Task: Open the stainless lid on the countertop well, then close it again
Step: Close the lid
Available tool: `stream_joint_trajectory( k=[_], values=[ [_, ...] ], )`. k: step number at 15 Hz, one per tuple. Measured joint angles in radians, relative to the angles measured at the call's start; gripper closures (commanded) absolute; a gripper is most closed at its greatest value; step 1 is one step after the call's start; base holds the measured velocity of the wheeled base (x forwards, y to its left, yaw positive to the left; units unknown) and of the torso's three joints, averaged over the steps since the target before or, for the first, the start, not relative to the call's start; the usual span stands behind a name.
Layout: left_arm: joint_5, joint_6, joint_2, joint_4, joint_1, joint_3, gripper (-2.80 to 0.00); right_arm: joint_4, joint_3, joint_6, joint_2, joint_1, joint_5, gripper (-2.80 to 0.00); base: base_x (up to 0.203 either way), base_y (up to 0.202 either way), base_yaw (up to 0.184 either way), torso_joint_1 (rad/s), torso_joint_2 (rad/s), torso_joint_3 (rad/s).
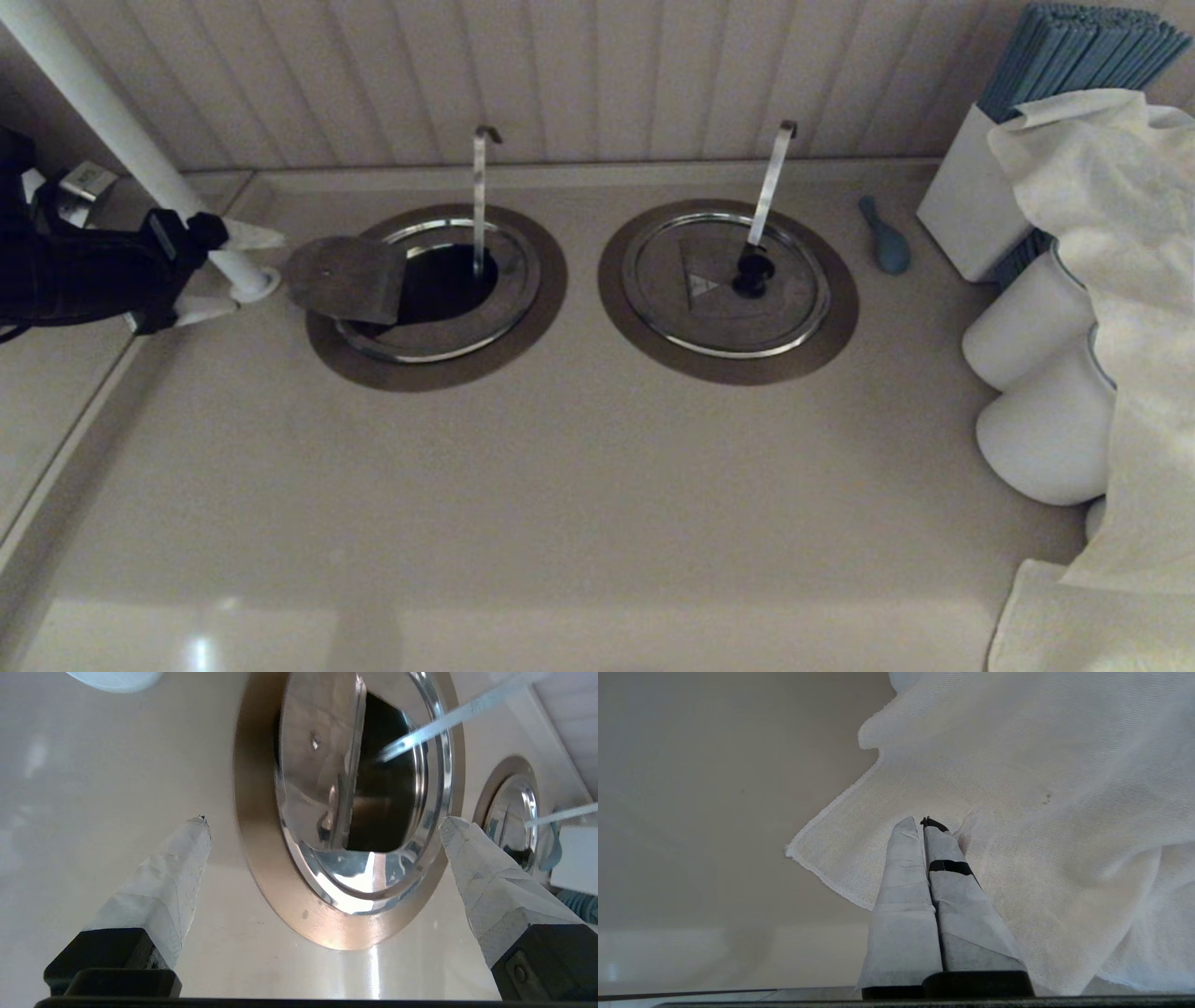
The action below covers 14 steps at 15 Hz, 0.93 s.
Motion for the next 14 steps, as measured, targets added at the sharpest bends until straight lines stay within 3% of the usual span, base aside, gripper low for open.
stream_joint_trajectory(
  k=[3,7,14],
  values=[
    [0.018,-0.001,0.007,0.0,-0.036,0.002,-2.8,0.0,0.0,0.0,0.0,0.0,0.0,0.0,0.0,0.0,0.0,0.0,0.0,0.0],
    [0.096,-0.002,0.03,-0.003,-0.069,0.002,-2.8,0.0,0.0,0.0,0.0,0.0,0.0,0.0,0.0,0.0,0.0,0.0,0.0,0.0],
    [0.099,-0.001,0.046,-0.023,-0.071,0.009,-2.8,0.0,0.0,0.0,0.0,0.0,0.0,0.0,0.0,0.0,0.0,0.0,0.0,0.0]
  ],
)
